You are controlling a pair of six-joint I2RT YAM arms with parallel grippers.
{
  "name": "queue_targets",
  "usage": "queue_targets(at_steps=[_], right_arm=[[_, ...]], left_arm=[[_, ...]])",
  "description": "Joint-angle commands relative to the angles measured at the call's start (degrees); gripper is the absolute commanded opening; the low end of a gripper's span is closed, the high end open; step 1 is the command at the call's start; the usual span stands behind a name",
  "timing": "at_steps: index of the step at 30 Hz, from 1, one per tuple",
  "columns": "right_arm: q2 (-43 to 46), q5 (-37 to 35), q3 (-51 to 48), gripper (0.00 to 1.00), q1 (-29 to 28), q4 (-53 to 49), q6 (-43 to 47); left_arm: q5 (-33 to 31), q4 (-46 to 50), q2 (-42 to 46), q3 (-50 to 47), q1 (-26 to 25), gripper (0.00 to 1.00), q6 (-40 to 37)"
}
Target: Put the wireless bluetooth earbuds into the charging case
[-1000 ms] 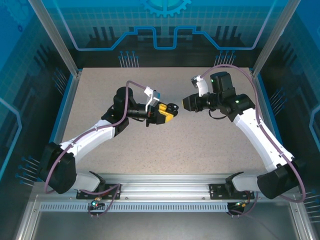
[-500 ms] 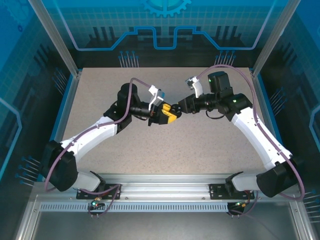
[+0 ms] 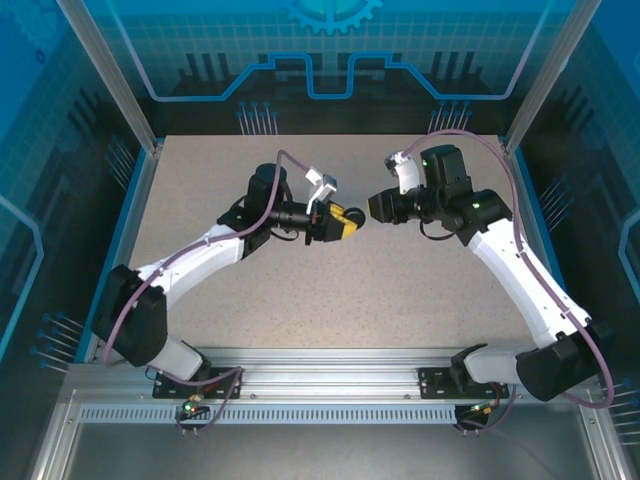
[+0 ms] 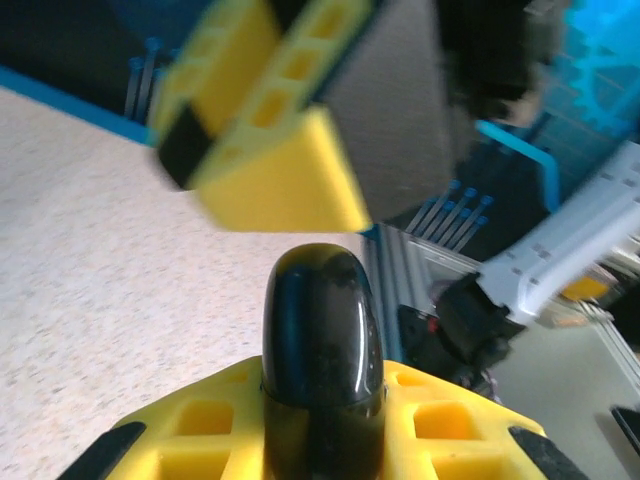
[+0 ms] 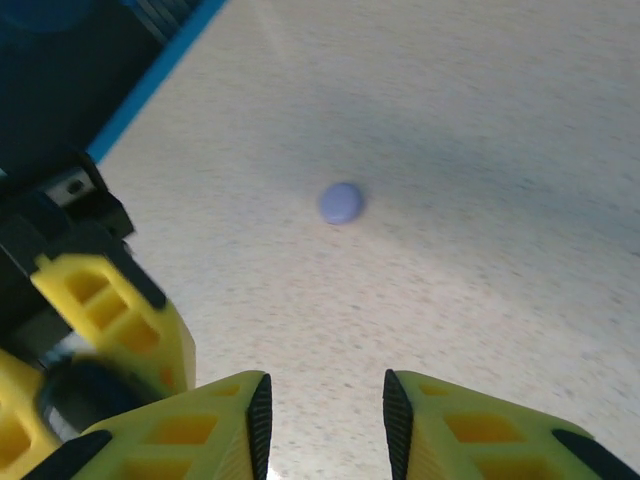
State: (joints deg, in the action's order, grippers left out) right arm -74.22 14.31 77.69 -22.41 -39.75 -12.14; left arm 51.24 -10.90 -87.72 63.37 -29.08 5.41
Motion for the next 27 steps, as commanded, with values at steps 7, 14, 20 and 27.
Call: queue_targets(at_steps=[7, 14, 20, 27], right_arm=[[1.68, -8.25, -2.29, 0.39, 2.04, -2.35, -2.03], [1.92, -7.54, -2.89, 0.4, 2.38, -2.48, -1.57], [2.11, -7.01, -3.25, 0.4, 2.73, -2.62, -1.4], [2.32, -7.18, -3.77, 0.41, 3.08, -2.81, -1.13]], left_arm=[[-14.67, 16.58, -12.56, 8.96, 1.49, 0.0, 8.51], [-19.94, 17.48, -19.51, 9.33, 1.4, 0.0, 14.31], [-21.35, 25.07, -27.64, 14.34, 1.66, 0.0, 17.32], [-22.39, 28.03, -32.47, 16.23, 2.35, 0.01, 19.7]])
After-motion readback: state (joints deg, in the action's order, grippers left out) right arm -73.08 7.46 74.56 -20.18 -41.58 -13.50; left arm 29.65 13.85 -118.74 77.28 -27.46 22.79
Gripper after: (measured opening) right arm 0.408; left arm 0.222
